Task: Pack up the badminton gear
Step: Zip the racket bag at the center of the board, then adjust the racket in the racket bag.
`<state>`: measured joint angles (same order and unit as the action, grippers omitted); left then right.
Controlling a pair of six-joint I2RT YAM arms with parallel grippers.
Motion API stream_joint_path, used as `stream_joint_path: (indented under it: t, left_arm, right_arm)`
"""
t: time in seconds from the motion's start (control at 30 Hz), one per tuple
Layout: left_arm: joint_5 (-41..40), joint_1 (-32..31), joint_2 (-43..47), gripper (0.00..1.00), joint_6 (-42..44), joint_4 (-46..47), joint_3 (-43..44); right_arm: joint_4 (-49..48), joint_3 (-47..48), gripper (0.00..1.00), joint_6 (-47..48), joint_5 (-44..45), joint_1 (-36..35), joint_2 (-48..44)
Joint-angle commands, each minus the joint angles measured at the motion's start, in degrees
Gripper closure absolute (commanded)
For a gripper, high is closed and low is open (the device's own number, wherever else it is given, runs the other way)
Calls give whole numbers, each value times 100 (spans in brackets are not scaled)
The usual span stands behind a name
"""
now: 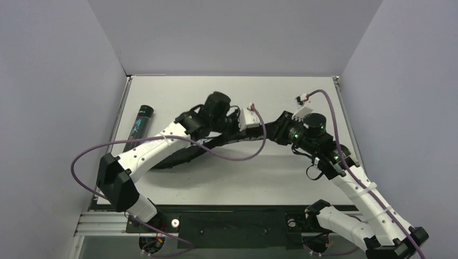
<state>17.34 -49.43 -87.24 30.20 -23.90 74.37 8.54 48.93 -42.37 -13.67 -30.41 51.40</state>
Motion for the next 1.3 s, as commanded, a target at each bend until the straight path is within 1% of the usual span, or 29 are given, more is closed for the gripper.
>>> stream_joint_path:
  t: [0.0,0.03,0.07,0.1,0.13,0.17,0.2,0.23,0.27,0.3,0.33,0.37,0.4,0.47,0.53,0.7,0.93,1.17,1.27]
  left_arm:
    - [2180,970,-324,100,-754,-1303,1748]
    - [2442,1089,-410,100,-928,-1478,2156]
    - [2854,1294,-580,100,-1106,-1778,2330]
    - [3043,1396,-639,100,-1206,-1869,2590]
    - [3393,1556,-707,100,-1340,-1975,2683]
    - [3528,1610,-711,100,-1371,-1999,2786]
    - [3705,1684,-688,100,-1412,-2007,2803]
    - [3750,1705,-662,100,-1416,-2002,2818]
    - [3827,1730,-605,100,-1434,-1977,2819]
    - [3872,1741,-577,100,-1445,-1973,2813]
    - [4011,1761,-540,100,-1442,-2001,2830]
    - [4092,1774,-527,100,-1422,-2047,2886]
    - [4229,1800,-505,100,-1394,-2147,2915]
    - [4417,1846,-454,100,-1407,-2229,2989]
    - [4501,1895,-372,100,-1441,-2240,2973]
    - [4462,1983,-110,100,-1451,-2141,2802]
    - [4464,1990,49,100,-1324,-2216,2708]
    - [4469,1990,178,100,-1345,-2132,2574]
    - [4470,1990,203,100,-1365,-2092,2539]
  right_arm:
    - [554,1339,72,591,175,86,-149]
    - [850,1769,68,678,258,112,-104]
    - [1170,1998,58,893,387,118,-73]
    - [1309,2391,55,1083,455,124,-43]
    - [1522,2577,52,1170,603,130,-38]
    - [1609,2905,51,1321,695,136,-63]
    - [1746,3040,51,1386,962,140,-79]
    - [1791,3269,56,1525,1112,140,-126]
    - [1853,3354,60,1584,1558,141,-154]
    - [1875,3460,75,1675,1841,141,-230]
    - [1883,3480,81,1726,2358,159,-272]
    - [1877,3483,90,1832,2605,167,-333]
    - [1866,3479,92,1879,3046,194,-341]
    - [1866,3462,99,1973,3489,271,-261]
    - [1862,3432,100,1965,3649,446,-187]
    - [1714,3204,100,1523,3274,1084,-286]
    - [1540,2861,100,1210,3235,1206,-377]
    - [1373,3025,100,1158,3156,1222,-366]
    - [1294,3053,100,1086,2988,1222,-434]
